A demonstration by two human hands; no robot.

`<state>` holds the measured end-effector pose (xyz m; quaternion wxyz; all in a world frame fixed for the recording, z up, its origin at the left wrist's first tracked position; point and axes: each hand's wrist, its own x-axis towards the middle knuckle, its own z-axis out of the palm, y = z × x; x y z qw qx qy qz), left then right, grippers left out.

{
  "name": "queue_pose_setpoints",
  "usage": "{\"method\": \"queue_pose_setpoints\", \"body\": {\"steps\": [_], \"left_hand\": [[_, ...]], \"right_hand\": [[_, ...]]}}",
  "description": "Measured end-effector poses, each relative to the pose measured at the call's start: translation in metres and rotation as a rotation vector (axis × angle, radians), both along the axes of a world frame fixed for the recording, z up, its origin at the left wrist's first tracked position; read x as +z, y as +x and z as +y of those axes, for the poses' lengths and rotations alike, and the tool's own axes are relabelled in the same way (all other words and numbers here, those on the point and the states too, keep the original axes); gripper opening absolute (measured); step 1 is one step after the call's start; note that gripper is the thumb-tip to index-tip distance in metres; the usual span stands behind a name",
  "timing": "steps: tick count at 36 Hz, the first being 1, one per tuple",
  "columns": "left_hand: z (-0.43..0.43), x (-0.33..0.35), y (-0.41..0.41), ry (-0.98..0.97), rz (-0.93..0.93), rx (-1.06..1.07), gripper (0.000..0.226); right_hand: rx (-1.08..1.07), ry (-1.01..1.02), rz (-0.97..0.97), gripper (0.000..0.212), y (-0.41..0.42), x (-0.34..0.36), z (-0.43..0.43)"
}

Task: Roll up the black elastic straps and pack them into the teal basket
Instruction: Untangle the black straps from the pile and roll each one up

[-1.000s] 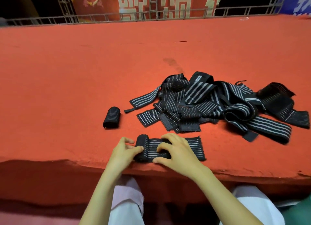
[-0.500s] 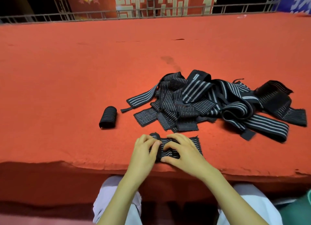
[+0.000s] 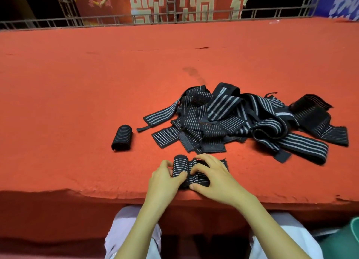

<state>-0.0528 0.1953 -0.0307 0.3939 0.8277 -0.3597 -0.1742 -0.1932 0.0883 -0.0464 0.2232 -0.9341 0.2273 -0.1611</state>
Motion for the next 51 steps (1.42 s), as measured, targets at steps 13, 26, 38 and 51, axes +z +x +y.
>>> {"method": "queue_pose_setpoints", "body": {"steps": [13, 26, 38, 51], "left_hand": [[0.035, 0.008, 0.038, -0.022, -0.005, 0.156, 0.029], [0.027, 0.003, 0.020, -0.016, -0.371, 0.068, 0.038], [0.023, 0.004, 0.028, -0.120, 0.011, -0.076, 0.025], [0.016, 0.001, 0.017, -0.008, -0.017, -0.083, 0.056]], "right_hand": [[0.060, -0.042, 0.149, 0.035, 0.041, 0.012, 0.022], [-0.324, 0.001, -0.075, 0.042, 0.026, -0.005, 0.009], [-0.421, 0.046, -0.007, 0.018, 0.023, -0.004, 0.006], [-0.409, 0.158, 0.010, 0.027, 0.007, 0.000, 0.001]]}}
